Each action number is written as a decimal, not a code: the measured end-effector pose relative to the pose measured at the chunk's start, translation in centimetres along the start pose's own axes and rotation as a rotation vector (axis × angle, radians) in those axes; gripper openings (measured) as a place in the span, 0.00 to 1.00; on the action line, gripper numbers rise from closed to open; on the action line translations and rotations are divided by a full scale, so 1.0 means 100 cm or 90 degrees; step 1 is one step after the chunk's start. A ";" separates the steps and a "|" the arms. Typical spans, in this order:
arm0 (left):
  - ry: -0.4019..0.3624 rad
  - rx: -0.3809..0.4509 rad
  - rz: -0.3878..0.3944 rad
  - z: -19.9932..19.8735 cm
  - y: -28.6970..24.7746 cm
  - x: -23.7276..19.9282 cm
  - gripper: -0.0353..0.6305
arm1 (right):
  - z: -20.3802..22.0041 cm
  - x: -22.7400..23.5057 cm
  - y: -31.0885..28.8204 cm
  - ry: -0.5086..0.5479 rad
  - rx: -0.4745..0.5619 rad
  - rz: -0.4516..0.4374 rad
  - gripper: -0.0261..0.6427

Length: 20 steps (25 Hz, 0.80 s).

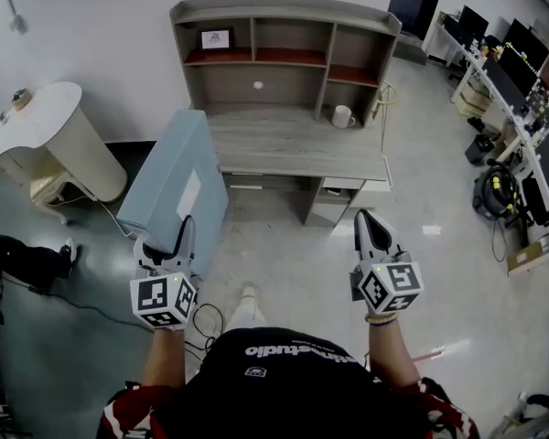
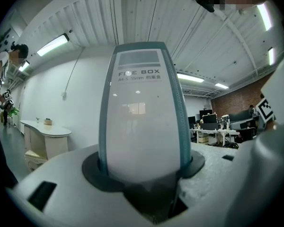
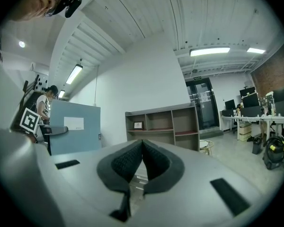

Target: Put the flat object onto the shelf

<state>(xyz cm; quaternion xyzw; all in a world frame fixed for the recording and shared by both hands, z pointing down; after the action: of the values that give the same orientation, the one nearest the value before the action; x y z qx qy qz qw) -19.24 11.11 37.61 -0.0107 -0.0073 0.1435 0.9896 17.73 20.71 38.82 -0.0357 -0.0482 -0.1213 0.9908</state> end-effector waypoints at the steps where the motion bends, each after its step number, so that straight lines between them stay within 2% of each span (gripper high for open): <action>1: 0.001 0.001 0.000 -0.001 -0.004 -0.002 0.45 | -0.002 0.001 -0.005 0.001 0.000 0.000 0.03; 20: 0.014 0.000 0.012 0.004 -0.123 -0.042 0.45 | -0.021 0.012 -0.129 0.015 0.001 -0.004 0.03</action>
<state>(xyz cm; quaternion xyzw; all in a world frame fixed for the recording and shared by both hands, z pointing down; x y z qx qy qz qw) -19.78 -1.84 38.23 -0.0121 0.0039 0.1528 0.9882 15.94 7.80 37.61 -0.0331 -0.0371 -0.1250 0.9909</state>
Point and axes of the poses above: the fingertips, and each gripper's own axes: y backward along the fingers, x to its right, z out of its underside, the point moved 4 cm from there along y, backward along the fingers, and after that the axes turned 10 degrees about -z, right-handed, at the moved point
